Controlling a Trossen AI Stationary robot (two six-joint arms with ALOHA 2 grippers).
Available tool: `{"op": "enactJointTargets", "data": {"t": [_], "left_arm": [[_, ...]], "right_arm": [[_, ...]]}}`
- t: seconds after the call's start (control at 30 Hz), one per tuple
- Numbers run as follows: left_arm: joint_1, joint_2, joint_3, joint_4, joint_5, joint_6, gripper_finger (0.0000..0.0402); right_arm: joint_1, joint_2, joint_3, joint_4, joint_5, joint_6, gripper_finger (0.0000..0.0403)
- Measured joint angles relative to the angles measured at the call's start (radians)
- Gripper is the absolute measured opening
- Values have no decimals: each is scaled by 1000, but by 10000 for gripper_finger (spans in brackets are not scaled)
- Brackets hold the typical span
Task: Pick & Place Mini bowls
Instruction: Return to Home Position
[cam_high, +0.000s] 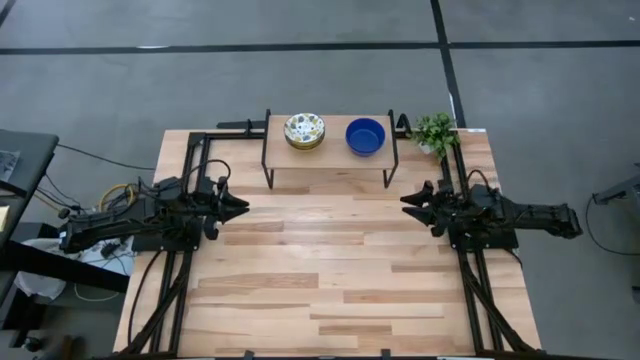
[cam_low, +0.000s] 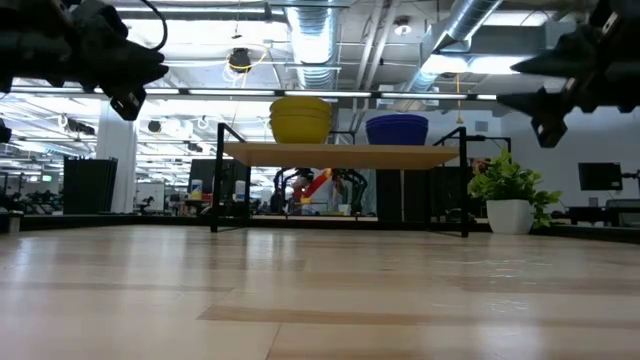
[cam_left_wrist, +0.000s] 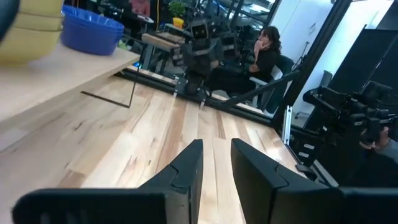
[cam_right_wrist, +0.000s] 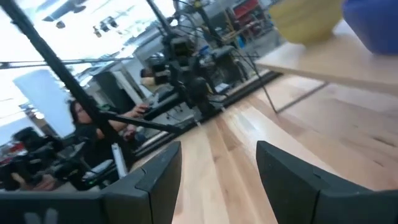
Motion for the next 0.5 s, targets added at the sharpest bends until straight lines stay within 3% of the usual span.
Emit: {"op": "enactJointTargets", "data": {"t": [0.17,0.5], "left_arm": [[0,0,-7,3,0,46,82],[0,0,-7,4,1,128,82]], "right_arm": [[44,6,-28,31,81,1,194],[49,2,-29,28,82,-78,194]]}}
